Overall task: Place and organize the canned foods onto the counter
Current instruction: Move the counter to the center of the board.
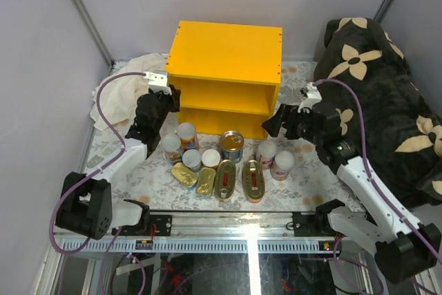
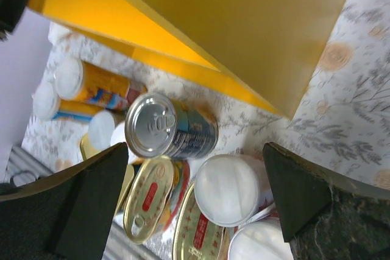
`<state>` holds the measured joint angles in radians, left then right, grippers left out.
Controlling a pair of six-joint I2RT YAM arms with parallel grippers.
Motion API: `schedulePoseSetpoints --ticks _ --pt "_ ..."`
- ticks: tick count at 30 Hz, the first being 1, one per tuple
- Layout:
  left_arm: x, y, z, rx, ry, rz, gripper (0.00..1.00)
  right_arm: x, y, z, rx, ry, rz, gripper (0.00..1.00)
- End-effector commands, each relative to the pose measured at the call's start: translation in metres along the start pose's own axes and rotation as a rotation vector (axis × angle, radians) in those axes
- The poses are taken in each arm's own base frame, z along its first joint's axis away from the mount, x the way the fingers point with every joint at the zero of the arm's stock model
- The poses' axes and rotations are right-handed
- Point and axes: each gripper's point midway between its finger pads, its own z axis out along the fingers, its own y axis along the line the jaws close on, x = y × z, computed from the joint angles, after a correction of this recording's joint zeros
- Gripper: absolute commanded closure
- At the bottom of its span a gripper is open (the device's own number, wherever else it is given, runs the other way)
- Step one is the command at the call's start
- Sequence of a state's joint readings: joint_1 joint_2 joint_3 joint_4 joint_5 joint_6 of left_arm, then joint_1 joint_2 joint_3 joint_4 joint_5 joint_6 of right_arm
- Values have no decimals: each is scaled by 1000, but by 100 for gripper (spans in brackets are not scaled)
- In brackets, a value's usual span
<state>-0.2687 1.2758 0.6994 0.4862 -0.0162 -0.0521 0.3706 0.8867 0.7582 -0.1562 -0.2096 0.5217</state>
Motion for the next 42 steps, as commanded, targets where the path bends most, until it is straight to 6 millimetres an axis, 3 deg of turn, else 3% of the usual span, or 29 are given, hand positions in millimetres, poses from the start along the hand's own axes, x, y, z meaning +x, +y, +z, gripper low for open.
schedulePoseSetpoints --ticks 1,5,7,13,17,19,23,25,27,29,30,33,37,40,42 --pt "16 -22 -8 81 49 -78 78 23 29 -2 -157 196 -35 1" --pt "17 -22 -9 88 62 -64 78 45 63 -16 -373 426 -32 1" --pt "15 -23 -10 92 61 -60 77 41 85 -25 -500 456 -25 1" --pt "13 -28 -9 115 64 -58 77 -2 139 -54 -774 304 63 1" --pt "14 -29 -10 123 71 -58 77 -43 153 -56 -792 72 187 1" --pt "15 -29 -11 124 74 -58 77 -56 139 -51 -640 -35 210 1" --pt "16 -30 -11 131 74 -62 77 -79 82 -47 -240 -237 142 1" --pt "16 -31 -11 136 74 -67 77 -84 44 -50 -16 -301 88 0" --pt "14 -32 -10 141 75 -69 77 -89 -10 -61 319 -334 17 1" --pt "14 -33 -10 143 82 -67 77 -86 -47 -72 554 -281 -51 0" --pt "15 -32 -10 141 87 -62 77 -81 -55 -73 619 -224 -75 1" --pt "15 -31 -10 132 93 -54 77 -57 -39 -65 551 17 -122 1" --pt "15 -30 -10 128 96 -50 77 -7 22 -50 194 335 -94 1" --pt "15 -29 -9 125 101 -43 77 11 66 -57 -90 399 -59 1" --pt "16 -29 -9 124 103 -40 77 9 105 -68 -326 373 -44 1"
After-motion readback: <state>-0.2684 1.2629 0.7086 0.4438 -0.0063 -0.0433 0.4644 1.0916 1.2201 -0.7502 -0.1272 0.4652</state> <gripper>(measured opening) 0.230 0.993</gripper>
